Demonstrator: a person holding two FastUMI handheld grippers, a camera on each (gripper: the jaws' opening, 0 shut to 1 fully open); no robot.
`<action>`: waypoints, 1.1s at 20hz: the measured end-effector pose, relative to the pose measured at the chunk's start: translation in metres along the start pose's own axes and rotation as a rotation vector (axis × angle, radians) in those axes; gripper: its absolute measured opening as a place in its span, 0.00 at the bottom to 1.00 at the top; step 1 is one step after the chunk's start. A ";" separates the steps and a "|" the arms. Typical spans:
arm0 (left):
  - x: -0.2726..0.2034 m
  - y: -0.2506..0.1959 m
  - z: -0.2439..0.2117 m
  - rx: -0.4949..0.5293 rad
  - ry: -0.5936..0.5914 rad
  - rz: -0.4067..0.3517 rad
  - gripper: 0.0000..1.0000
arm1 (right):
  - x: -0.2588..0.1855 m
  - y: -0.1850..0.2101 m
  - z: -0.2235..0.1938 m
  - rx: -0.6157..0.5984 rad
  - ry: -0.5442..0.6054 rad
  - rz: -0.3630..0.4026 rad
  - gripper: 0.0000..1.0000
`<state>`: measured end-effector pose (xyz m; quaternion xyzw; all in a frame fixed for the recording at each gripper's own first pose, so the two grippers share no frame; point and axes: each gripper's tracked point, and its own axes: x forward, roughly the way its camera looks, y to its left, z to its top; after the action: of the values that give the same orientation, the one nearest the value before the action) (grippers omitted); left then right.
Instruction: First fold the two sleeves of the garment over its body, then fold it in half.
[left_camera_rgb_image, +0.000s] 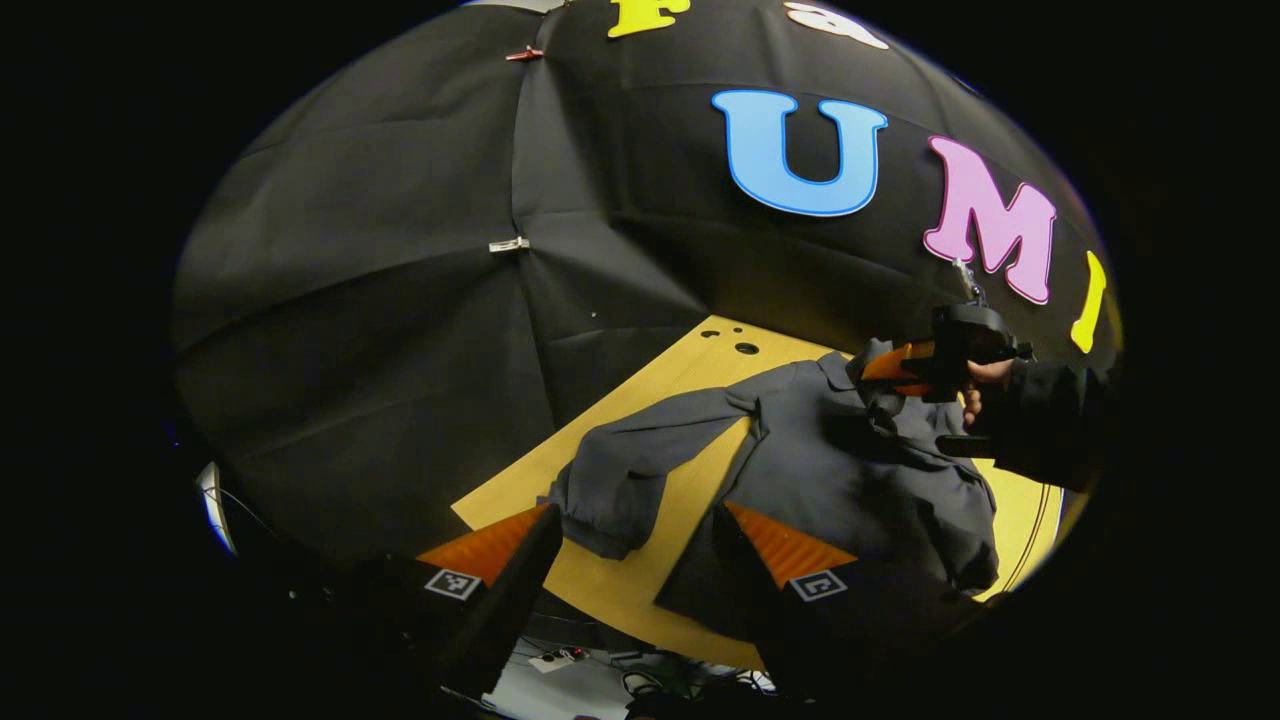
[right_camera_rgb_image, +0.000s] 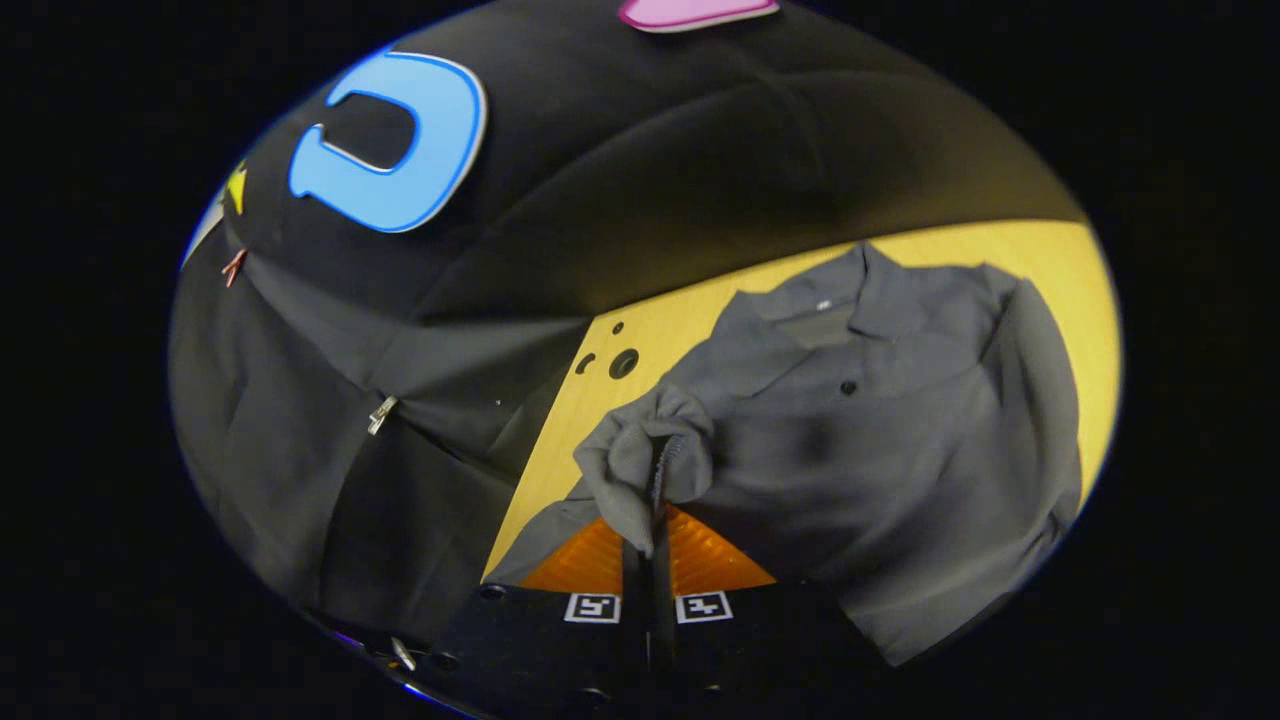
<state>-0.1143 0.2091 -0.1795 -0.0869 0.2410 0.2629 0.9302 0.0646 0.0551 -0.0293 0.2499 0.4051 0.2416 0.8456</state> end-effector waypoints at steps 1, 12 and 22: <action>0.002 0.003 -0.001 -0.006 0.006 0.003 0.96 | 0.007 -0.001 -0.007 0.032 0.016 -0.004 0.08; 0.042 0.049 -0.014 -0.101 0.045 0.061 0.96 | -0.054 -0.016 -0.015 -0.103 -0.080 -0.133 0.99; 0.134 0.066 -0.041 -0.177 0.170 0.052 0.96 | -0.241 -0.055 0.021 -0.296 -0.367 -0.327 0.98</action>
<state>-0.0657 0.3127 -0.2839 -0.1844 0.2971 0.2987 0.8880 -0.0408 -0.1387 0.0840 0.0947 0.2404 0.1093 0.9598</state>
